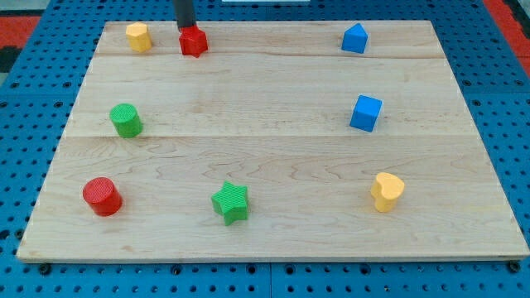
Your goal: Push the yellow hexagon into the red star
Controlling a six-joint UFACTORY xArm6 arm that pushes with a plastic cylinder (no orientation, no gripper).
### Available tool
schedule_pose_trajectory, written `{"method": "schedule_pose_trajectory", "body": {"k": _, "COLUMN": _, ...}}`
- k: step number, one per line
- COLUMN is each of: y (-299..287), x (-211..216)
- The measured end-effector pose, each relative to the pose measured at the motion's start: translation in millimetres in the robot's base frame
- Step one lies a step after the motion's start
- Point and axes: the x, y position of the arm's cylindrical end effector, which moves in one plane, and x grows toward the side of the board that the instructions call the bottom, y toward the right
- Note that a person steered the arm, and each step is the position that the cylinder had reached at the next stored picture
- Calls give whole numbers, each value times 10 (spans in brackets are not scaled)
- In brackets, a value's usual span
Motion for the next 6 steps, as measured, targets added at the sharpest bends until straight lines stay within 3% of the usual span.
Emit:
{"method": "schedule_pose_trajectory", "body": {"k": 1, "y": 180, "x": 241}}
{"method": "schedule_pose_trajectory", "body": {"k": 2, "y": 238, "x": -188}}
{"method": "schedule_pose_trajectory", "body": {"k": 3, "y": -148, "x": -182}}
{"method": "schedule_pose_trajectory", "body": {"k": 4, "y": -939, "x": -195}}
{"method": "schedule_pose_trajectory", "body": {"k": 5, "y": -1235, "x": -167}}
{"method": "schedule_pose_trajectory", "body": {"k": 6, "y": -450, "x": 237}}
